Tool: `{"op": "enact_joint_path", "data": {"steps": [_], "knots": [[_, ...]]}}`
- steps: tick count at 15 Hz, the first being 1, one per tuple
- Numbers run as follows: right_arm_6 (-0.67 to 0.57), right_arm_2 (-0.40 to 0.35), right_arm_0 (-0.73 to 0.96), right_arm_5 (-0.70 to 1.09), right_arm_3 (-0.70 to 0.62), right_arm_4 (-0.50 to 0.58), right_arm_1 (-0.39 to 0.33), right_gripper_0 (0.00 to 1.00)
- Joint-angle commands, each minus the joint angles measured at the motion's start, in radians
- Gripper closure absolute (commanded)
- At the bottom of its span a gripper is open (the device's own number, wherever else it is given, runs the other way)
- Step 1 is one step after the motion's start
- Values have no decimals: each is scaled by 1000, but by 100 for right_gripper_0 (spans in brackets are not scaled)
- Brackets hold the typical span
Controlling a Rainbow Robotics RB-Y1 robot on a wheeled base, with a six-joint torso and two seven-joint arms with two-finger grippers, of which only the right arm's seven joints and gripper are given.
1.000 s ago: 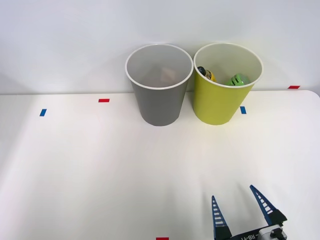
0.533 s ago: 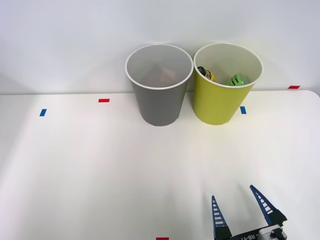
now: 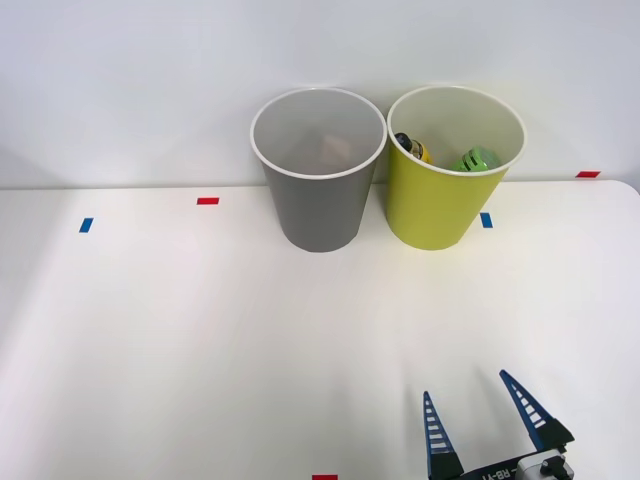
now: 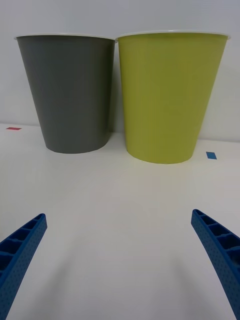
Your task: Put cans in the gray bin, plastic bottles in the light green bin
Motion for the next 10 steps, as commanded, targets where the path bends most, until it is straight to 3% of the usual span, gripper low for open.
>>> {"op": "enact_joint_path", "data": {"steps": [1, 10], "knots": [[0, 0, 0, 0, 0, 0, 0, 0], [0, 0, 0, 0, 0, 0, 0, 0]]}}
